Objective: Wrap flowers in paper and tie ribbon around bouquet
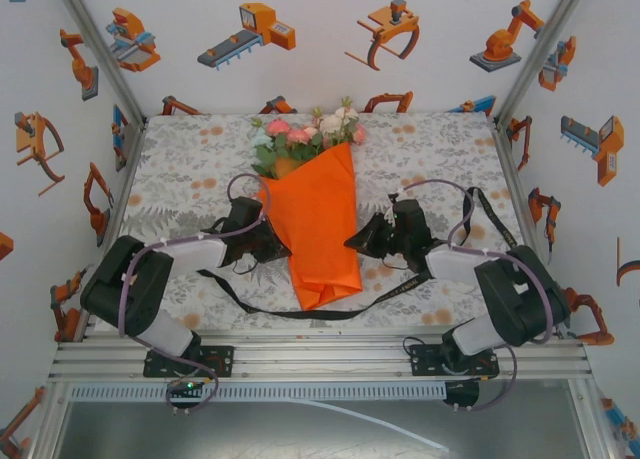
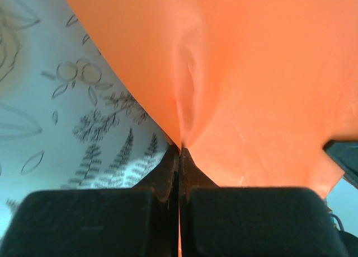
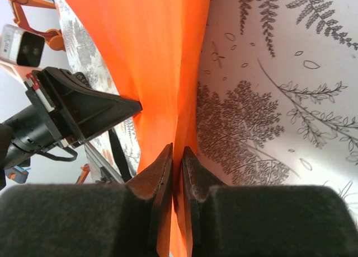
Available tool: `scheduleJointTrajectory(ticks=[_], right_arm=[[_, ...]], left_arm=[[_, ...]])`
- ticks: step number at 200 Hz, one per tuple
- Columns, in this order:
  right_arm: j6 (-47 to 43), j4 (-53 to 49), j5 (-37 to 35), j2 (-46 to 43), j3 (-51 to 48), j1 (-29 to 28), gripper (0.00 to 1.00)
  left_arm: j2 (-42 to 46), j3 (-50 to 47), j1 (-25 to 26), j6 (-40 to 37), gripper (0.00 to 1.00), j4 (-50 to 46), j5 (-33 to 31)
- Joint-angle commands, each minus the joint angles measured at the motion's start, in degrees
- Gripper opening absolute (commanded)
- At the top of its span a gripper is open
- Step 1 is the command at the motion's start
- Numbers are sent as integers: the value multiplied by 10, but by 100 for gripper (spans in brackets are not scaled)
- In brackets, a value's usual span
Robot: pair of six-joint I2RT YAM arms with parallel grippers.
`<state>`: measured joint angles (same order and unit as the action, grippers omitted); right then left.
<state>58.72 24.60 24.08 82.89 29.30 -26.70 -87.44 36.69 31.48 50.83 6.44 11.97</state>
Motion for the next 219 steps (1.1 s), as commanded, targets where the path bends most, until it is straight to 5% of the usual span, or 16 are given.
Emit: scheduleJointTrajectory(ticks=[1,115,187,219], right_arm=[[4,-48,-25,-53,23,-8,15],[32,-130,-129,-147,-75,-136,11],[-12,-109,-201,-89,-65,-136,18],[-12,-130,-199,-114,-64,-136,44]], left_arm=[[52,26,-1,-2,0,-87,-2],[191,-32,8,30,0,-181,19],[117,-59,9,38,0,-78,-16],[126,-49,8,27,29,-95,-34]])
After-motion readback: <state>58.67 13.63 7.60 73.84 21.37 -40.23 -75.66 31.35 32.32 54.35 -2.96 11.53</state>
